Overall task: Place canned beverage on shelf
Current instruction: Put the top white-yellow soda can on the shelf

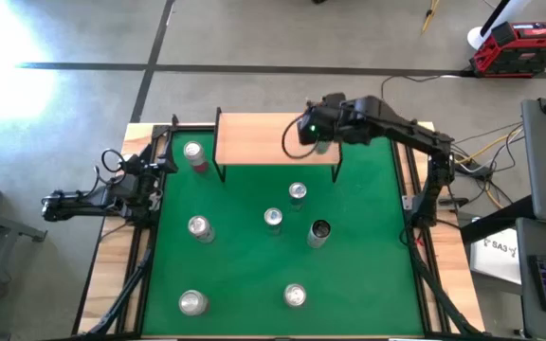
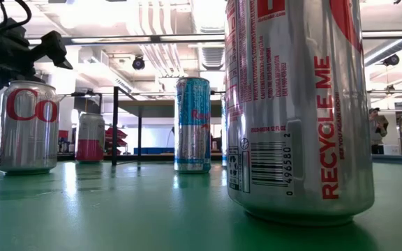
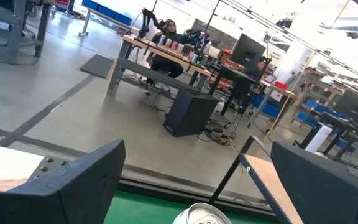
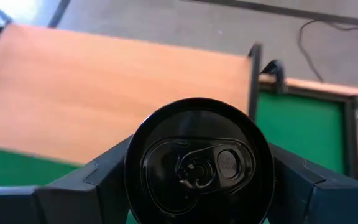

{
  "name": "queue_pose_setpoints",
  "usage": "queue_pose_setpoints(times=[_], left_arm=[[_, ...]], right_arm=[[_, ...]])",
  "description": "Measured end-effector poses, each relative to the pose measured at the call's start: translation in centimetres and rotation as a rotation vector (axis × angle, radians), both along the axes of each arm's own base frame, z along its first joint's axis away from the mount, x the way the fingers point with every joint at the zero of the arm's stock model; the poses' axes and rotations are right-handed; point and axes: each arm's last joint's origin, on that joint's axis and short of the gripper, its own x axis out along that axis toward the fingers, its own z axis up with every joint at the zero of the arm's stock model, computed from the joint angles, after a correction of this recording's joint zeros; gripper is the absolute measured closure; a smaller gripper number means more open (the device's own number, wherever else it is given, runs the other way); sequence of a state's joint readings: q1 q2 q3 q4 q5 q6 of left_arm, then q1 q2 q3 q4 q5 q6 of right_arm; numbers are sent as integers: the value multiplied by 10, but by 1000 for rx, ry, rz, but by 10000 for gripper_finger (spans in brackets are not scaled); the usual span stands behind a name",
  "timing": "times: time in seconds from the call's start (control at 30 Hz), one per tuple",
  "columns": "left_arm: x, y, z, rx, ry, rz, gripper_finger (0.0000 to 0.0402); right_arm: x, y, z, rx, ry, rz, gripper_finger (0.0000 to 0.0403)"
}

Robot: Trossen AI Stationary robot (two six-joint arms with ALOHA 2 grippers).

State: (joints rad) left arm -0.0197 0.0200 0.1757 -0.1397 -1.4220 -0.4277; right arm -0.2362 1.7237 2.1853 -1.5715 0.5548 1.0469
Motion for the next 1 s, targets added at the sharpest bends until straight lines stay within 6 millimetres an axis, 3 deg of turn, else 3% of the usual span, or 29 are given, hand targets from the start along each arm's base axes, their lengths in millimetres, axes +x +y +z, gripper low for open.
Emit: queue_pose_setpoints(times=[0.47, 1.0], left_arm=[[0, 0, 0, 0, 0, 0, 13], [0, 0, 0, 0, 0, 0, 13]], right_arm=[[-4, -65, -8, 8, -13, -66, 140], [-6, -93, -15, -20, -13, -84, 139]])
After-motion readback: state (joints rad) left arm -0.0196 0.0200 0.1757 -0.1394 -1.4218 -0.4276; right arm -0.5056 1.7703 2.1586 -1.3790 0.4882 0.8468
